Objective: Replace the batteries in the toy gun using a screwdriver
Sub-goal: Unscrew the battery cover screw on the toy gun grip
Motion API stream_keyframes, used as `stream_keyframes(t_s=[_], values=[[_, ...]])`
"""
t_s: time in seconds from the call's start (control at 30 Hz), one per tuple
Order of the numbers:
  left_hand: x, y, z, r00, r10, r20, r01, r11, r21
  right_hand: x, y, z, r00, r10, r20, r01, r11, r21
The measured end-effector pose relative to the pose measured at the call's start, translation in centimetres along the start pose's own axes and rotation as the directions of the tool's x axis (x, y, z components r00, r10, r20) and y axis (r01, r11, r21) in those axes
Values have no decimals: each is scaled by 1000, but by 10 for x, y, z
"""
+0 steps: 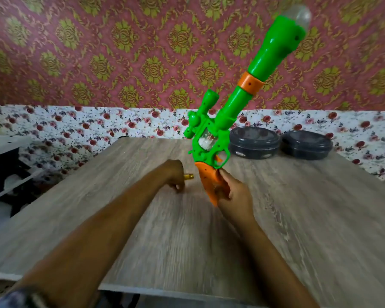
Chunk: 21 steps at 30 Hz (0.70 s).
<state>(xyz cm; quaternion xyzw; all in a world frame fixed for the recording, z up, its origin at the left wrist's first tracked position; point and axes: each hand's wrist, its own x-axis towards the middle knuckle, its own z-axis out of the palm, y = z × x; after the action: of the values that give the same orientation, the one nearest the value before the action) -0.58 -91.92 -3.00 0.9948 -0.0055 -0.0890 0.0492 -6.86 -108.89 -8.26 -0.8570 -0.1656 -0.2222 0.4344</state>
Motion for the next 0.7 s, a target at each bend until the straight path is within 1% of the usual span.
stream_keyframes(t_s=[0.03, 0.07, 0.1, 0.2, 0.3, 0.43, 0.7], values=[[6, -1, -3, 1000, 1, -9, 0, 992, 126, 1, 1, 2, 999, 25, 24, -26, 998, 57], [14, -1, -5, 1000, -2, -19, 6, 983, 185, 2, 4, 4, 998, 45, 38, -49, 994, 102], [22, -3, -5, 999, -9, -35, 16, 979, 203, 3, 6, 6, 997, 59, 50, -66, 988, 141], [43, -10, -5, 995, -21, -96, 37, 985, 168, 7, 10, 8, 992, 104, 78, -119, 965, 235], [57, -11, -2, 990, -16, -142, 39, 986, 160, 13, 15, 11, 989, 133, 69, -148, 942, 300], [67, -11, 6, 980, -18, -199, 49, 987, 150, 19, 24, 14, 974, 215, 73, -227, 909, 350], [66, -20, 19, 953, -42, -301, 59, 997, 49, 18, 25, 16, 948, 304, 99, -318, 864, 390]])
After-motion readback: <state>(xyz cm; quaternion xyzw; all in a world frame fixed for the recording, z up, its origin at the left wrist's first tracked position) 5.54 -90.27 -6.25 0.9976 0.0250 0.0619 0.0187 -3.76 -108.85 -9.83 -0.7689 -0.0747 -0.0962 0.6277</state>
